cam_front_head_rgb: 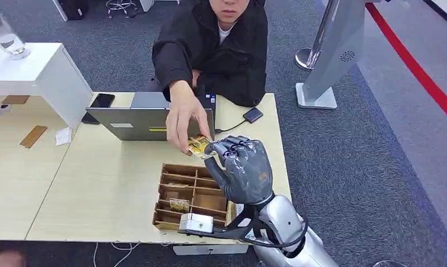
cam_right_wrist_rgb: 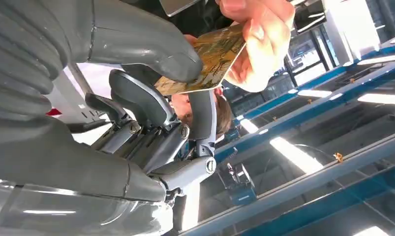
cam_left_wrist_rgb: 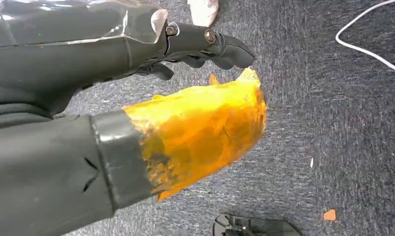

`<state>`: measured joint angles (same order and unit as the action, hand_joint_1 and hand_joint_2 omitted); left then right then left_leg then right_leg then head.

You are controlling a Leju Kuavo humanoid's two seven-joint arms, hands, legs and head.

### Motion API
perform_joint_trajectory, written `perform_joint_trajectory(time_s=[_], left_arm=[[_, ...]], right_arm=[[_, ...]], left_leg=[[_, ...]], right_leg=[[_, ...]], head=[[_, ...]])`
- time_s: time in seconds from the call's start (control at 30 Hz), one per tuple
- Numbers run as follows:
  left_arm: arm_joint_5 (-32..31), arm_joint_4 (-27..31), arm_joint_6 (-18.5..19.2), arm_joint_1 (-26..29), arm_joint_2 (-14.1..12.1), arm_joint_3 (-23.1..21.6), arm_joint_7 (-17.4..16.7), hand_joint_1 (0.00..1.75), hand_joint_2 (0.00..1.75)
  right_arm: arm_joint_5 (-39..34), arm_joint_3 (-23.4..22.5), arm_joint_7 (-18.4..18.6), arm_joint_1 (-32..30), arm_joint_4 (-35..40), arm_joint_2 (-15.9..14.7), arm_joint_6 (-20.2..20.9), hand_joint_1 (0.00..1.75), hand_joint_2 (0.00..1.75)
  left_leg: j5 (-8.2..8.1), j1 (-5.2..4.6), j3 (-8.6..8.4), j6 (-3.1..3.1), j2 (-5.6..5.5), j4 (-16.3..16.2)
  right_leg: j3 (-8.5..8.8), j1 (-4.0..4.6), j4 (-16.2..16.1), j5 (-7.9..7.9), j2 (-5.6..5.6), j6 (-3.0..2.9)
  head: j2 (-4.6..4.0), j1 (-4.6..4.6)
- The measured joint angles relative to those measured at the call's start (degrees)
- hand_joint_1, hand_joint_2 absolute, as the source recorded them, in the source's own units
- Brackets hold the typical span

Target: Pass the card to the sensor for recognition and then transmit it.

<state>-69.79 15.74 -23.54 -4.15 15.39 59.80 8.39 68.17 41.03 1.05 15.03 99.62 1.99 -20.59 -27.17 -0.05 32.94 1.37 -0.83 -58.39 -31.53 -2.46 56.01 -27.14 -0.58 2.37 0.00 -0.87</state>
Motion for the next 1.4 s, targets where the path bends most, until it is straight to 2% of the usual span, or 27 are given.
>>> perform_joint_trajectory(time_s=[1.4], left_arm=[[0.0,0.0,0.0,0.0,0.0,0.0,0.0,0.0,0.0]], right_arm=[[0.0,0.0,0.0,0.0,0.0,0.0,0.0,1.75,1.75]], left_leg=[[0.0,0.0,0.01,0.0,0.0,0.0]], right_leg=[[0.0,0.0,0.0,0.0,0.0,0.0]], head=[[0.0,0.02]])
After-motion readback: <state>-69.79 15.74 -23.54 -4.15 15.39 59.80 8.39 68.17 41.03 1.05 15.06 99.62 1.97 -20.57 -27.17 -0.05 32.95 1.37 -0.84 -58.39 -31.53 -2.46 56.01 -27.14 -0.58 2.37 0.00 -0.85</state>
